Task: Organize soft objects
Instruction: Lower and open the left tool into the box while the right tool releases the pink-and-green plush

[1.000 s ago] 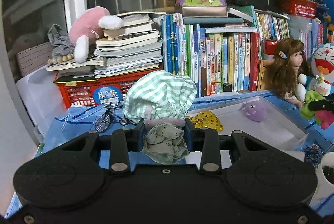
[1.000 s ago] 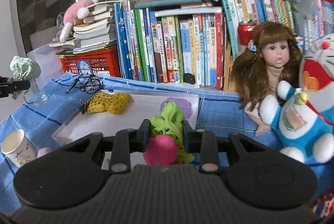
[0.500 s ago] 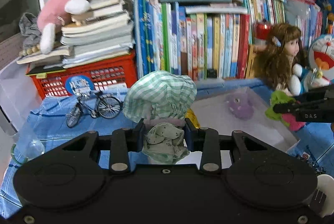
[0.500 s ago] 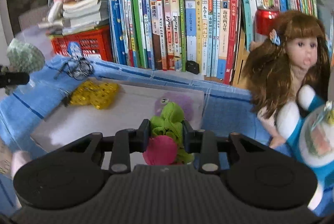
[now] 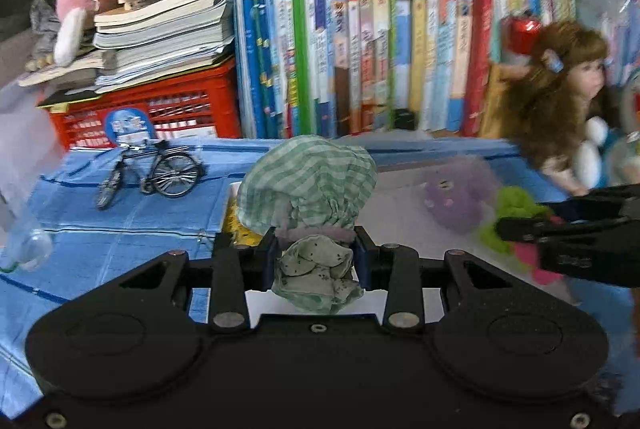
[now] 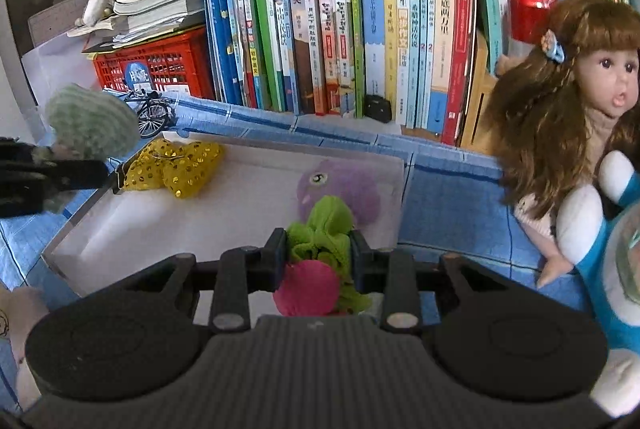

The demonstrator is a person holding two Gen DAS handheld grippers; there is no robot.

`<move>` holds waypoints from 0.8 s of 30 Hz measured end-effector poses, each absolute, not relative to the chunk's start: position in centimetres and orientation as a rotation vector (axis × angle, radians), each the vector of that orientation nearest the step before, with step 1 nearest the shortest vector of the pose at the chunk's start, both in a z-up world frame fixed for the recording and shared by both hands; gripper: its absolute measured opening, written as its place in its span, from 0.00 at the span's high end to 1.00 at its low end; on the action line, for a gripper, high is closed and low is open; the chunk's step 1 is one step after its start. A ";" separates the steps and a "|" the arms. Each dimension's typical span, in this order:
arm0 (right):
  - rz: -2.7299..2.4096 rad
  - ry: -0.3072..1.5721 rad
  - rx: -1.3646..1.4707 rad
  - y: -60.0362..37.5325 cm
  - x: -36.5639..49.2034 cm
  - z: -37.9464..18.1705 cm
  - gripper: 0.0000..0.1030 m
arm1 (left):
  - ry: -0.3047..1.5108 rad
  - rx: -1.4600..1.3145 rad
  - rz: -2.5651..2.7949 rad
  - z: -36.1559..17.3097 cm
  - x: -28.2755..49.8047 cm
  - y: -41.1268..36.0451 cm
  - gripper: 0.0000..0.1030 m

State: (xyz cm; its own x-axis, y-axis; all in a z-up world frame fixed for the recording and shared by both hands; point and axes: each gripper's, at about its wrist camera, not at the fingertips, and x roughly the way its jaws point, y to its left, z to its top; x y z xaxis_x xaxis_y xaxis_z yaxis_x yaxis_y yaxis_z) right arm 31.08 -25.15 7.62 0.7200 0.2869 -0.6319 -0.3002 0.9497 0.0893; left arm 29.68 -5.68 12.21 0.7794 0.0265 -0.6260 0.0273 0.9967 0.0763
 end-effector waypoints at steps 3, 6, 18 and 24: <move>0.318 0.700 -0.024 -25.2 31.3 7.4 0.63 | 0.718 0.055 0.003 11.0 30.5 -5.9 0.66; 0.306 0.698 -0.036 -25.0 31.6 7.2 0.63 | 0.769 0.034 0.032 9.6 31.8 -6.0 0.66; 0.287 0.694 -0.055 -24.3 32.2 6.7 0.56 | 0.858 -0.051 0.106 6.4 34.6 -2.5 0.65; 0.278 0.697 -0.053 -24.1 32.4 6.2 0.48 | 0.854 -0.018 0.081 5.8 35.3 -3.3 0.64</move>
